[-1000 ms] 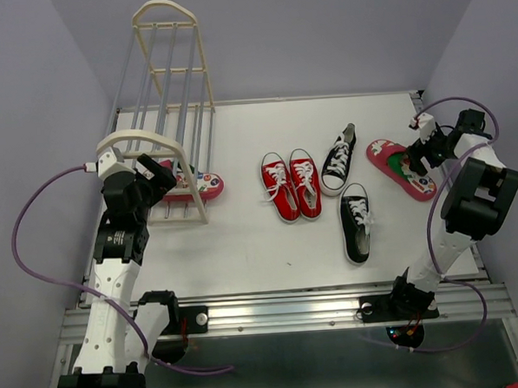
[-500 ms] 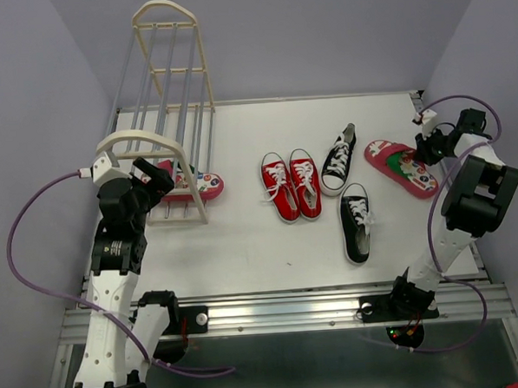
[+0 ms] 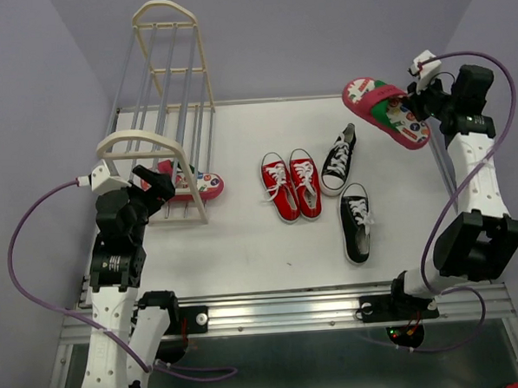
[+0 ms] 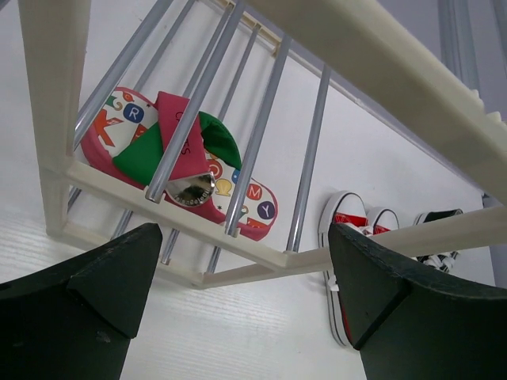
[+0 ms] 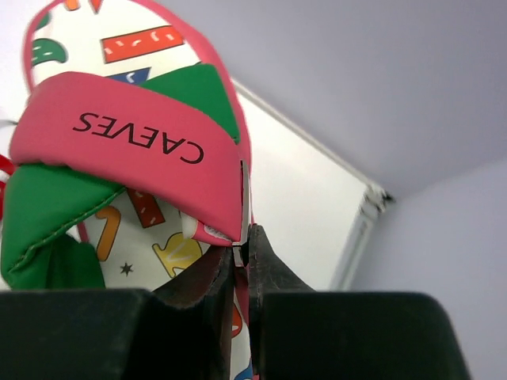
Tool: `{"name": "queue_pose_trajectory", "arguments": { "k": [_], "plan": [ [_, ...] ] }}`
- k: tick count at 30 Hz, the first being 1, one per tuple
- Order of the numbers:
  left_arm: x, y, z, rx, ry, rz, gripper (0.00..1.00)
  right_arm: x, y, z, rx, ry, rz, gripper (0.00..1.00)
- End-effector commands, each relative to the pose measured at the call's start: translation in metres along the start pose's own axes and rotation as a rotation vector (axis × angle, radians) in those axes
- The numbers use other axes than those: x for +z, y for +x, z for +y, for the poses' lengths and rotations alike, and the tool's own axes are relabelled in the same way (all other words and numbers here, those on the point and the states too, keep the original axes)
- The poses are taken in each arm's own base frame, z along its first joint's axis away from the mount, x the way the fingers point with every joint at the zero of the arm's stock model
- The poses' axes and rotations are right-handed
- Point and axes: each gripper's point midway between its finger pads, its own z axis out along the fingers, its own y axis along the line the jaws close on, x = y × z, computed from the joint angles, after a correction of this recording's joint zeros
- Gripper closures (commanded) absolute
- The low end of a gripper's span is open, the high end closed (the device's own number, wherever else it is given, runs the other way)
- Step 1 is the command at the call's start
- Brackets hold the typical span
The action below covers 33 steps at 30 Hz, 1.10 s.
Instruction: Place and organize the shoes onto the shoe shelf
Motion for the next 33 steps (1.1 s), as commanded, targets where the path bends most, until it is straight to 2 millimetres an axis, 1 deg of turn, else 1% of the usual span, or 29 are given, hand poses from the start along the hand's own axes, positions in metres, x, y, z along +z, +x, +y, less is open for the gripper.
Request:
{"name": "queue_pose_trajectory", "arguments": {
  "k": [1, 4, 5, 6, 7, 8, 9, 10, 11, 12, 13, 15, 16, 17, 18, 19, 20, 22, 23, 24, 25, 26, 27, 28, 29, 30, 31, 32, 33],
  "plan": [
    [-0.009, -0.013, -0.009, 0.017, 0.035, -0.032, 0.01, 0.023, -0.066, 0.046, 0.003, -0.099, -0.150, 0.99],
    [-0.012, -0.016, -0.008, 0.027, 0.027, -0.041, 0.01, 0.049, -0.077, 0.076, 0.032, -0.161, -0.172, 0.99],
    [-0.014, -0.019, -0.009, 0.028, 0.030, -0.045, 0.01, 0.059, -0.091, 0.094, 0.038, -0.181, -0.194, 0.99],
    [-0.015, -0.020, -0.010, 0.030, 0.034, -0.049, 0.01, 0.067, -0.096, 0.104, 0.045, -0.198, -0.197, 0.99],
    [-0.018, -0.023, -0.012, 0.037, 0.044, -0.059, 0.01, 0.084, -0.090, 0.115, 0.067, -0.215, -0.173, 0.99],
    [-0.019, -0.024, -0.012, 0.040, 0.045, -0.063, 0.01, 0.093, -0.093, 0.126, 0.079, -0.239, -0.175, 0.99],
    [-0.021, -0.026, -0.013, 0.040, 0.047, -0.070, 0.01, 0.102, -0.103, 0.150, 0.095, -0.290, -0.185, 0.99],
    [-0.023, -0.027, -0.013, 0.045, 0.052, -0.078, 0.01, 0.117, -0.103, 0.162, 0.112, -0.319, -0.180, 0.99],
    [-0.024, -0.027, -0.013, 0.048, 0.054, -0.080, 0.01, 0.125, -0.111, 0.186, 0.129, -0.367, -0.191, 0.99],
    [-0.025, -0.028, -0.012, 0.051, 0.051, -0.084, 0.01, 0.131, -0.116, 0.198, 0.127, -0.394, -0.200, 0.99],
    [-0.026, -0.028, -0.011, 0.054, 0.049, -0.087, 0.01, 0.143, -0.114, 0.215, 0.128, -0.437, -0.198, 0.99],
    [-0.027, -0.028, -0.009, 0.055, 0.039, -0.092, 0.01, 0.154, -0.121, 0.240, 0.119, -0.474, -0.218, 0.99],
    [-0.028, -0.029, -0.008, 0.054, 0.036, -0.095, 0.01, 0.158, -0.126, 0.264, 0.111, -0.514, -0.222, 0.99],
    [-0.027, -0.026, -0.007, 0.053, 0.035, -0.091, 0.01, 0.163, -0.136, 0.270, 0.107, -0.521, -0.240, 0.99],
    [-0.027, -0.026, -0.008, 0.053, 0.043, -0.093, 0.01, 0.179, -0.127, 0.285, 0.137, -0.543, -0.216, 0.99],
    [-0.027, -0.024, -0.010, 0.053, 0.056, -0.088, 0.01, 0.184, -0.130, 0.303, 0.141, -0.569, -0.216, 0.99],
    [-0.025, -0.022, -0.009, 0.053, 0.060, -0.089, 0.01, 0.202, -0.128, 0.311, 0.151, -0.559, -0.203, 0.99],
    [-0.025, -0.020, -0.014, 0.056, 0.084, -0.076, 0.01, 0.216, -0.130, 0.328, 0.141, -0.553, -0.201, 0.99],
    [-0.024, -0.019, -0.015, 0.058, 0.088, -0.073, 0.01, 0.224, -0.132, 0.341, 0.131, -0.525, -0.197, 0.99],
    [-0.023, -0.019, -0.014, 0.065, 0.089, -0.071, 0.01, 0.229, -0.149, 0.342, 0.122, -0.504, -0.232, 0.99],
    [-0.022, -0.017, -0.014, 0.070, 0.088, -0.063, 0.01, 0.246, -0.134, 0.356, 0.124, -0.503, -0.203, 0.99],
    [-0.022, -0.019, -0.013, 0.076, 0.077, -0.065, 0.01, 0.249, -0.155, 0.358, 0.131, -0.483, -0.241, 0.99],
    [-0.022, -0.019, -0.011, 0.077, 0.069, -0.064, 0.01, 0.265, -0.139, 0.365, 0.147, -0.479, -0.211, 0.99],
    [-0.021, -0.020, -0.010, 0.079, 0.060, -0.067, 0.01, 0.269, -0.142, 0.372, 0.153, -0.481, -0.218, 0.99],
    [-0.021, -0.019, -0.009, 0.079, 0.057, -0.064, 0.01, 0.274, -0.142, 0.372, 0.159, -0.475, -0.223, 0.99],
    [-0.021, -0.018, -0.009, 0.076, 0.061, -0.065, 0.01, 0.276, -0.156, 0.373, 0.165, -0.459, -0.257, 0.99],
    [-0.021, -0.016, -0.008, 0.075, 0.061, -0.062, 0.01, 0.283, -0.153, 0.384, 0.171, -0.465, -0.261, 0.99],
    [-0.020, -0.016, -0.009, 0.073, 0.065, -0.061, 0.01, 0.285, -0.153, 0.386, 0.179, -0.471, -0.270, 0.99],
    [-0.020, -0.016, -0.010, 0.070, 0.068, -0.062, 0.01, 0.283, -0.170, 0.392, 0.195, -0.479, -0.335, 0.99]
  ]
}}
